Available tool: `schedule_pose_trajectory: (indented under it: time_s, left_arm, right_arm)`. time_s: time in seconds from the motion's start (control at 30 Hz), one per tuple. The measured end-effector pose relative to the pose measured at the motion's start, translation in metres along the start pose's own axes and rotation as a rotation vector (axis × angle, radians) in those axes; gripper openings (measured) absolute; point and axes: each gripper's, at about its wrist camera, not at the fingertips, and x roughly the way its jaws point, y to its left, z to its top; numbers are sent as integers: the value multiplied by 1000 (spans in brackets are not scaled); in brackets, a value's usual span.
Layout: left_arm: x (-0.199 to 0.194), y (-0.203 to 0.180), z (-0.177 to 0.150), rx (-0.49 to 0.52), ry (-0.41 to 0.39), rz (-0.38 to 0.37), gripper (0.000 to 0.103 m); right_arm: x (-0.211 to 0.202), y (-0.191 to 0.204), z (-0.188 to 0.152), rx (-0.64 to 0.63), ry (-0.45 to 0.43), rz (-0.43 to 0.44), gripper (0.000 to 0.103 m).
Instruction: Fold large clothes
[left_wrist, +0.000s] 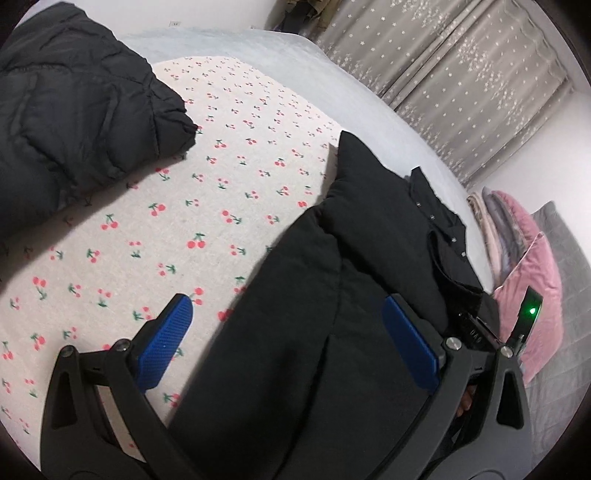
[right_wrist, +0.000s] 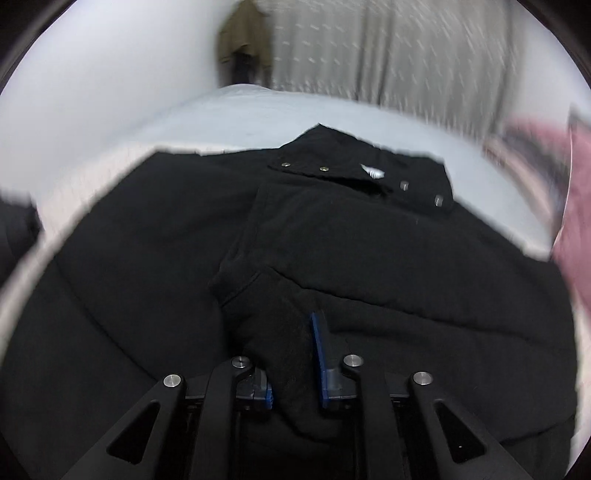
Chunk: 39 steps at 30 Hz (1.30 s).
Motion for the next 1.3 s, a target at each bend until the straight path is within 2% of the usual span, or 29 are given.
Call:
schedule_pose_trajectory:
  time_s: [0.13, 0.17, 0.23, 0.27, 0.3, 0.37, 0.5, 0.57, 0.63, 0.67, 0.7, 0.8, 0.87, 0.97, 1.0, 1.1, 1.13, 1.17, 1.2, 1.3]
  left_arm:
    - [-1, -1, -1, 5, -7, 11, 102]
    - [-1, -1, -1, 2, -7, 7, 102]
    - [2, -1, -2, -6, 4, -12, 102]
    - [3, -1, -3, -10, 11, -21, 102]
    - [4, -1, -3, -13, 16, -27, 102]
    - [4, -2, -3, -11, 15, -20, 102]
    - [3, -6, -4, 0, 10, -17, 102]
    - [5, -10, -6, 19, 17, -11, 102]
    - [7, -13, -8, 36, 21, -7, 102]
    - [9, -13, -9, 48, 28, -1, 102]
    - [11, -13, -11, 49, 32, 7, 102]
    - [12, -9, -10, 27, 38, 6, 102]
    - [11, -7, -9, 12, 40, -6, 102]
    - [9, -11, -10, 27, 33, -9, 102]
    - [9, -13, -11, 38, 35, -5, 102]
    - [12, -18, -13, 58, 39, 5, 102]
    - [14, -20, -14, 64, 43, 7, 102]
    - [18, -22, -15, 77, 55, 6, 102]
    - [21, -22, -16, 85, 65, 8, 102]
    - [22, -20, -17, 92, 75, 13, 102]
  right_arm:
    - [-13, -18, 18, 103, -12, 132, 29]
    - [-15, -22, 20, 134, -10, 179, 38]
    - [-19, -19, 6, 234, 4, 341, 52]
    - [-22, -21, 4, 292, 8, 414, 53]
    - [-30, -26, 7, 338, 10, 450, 53]
    - [-40, -23, -1, 385, 27, 476, 53]
    - [-56, -24, 5, 302, -18, 358, 53]
    - [-48, -21, 1, 281, 14, 314, 53]
    - [-19, -13, -14, 267, 102, 261, 53]
    - [-18, -9, -16, 222, 58, 234, 53]
    - [-24, -6, -12, 188, 52, 216, 53]
    - [-46, -18, -4, 204, 68, 279, 53]
    - [-74, -45, 0, 219, 0, 241, 54]
    - [-95, -105, -5, 277, -35, 95, 62]
    - [-97, -142, -14, 343, -18, 21, 63]
    - [-83, -231, -59, 575, 66, -89, 64]
    - [-79, -248, -74, 639, 66, -79, 63]
    - [-81, -265, -95, 709, -36, 34, 63]
    - [-85, -267, -97, 714, -58, 57, 63]
    - [-97, -254, -78, 677, 55, -41, 64]
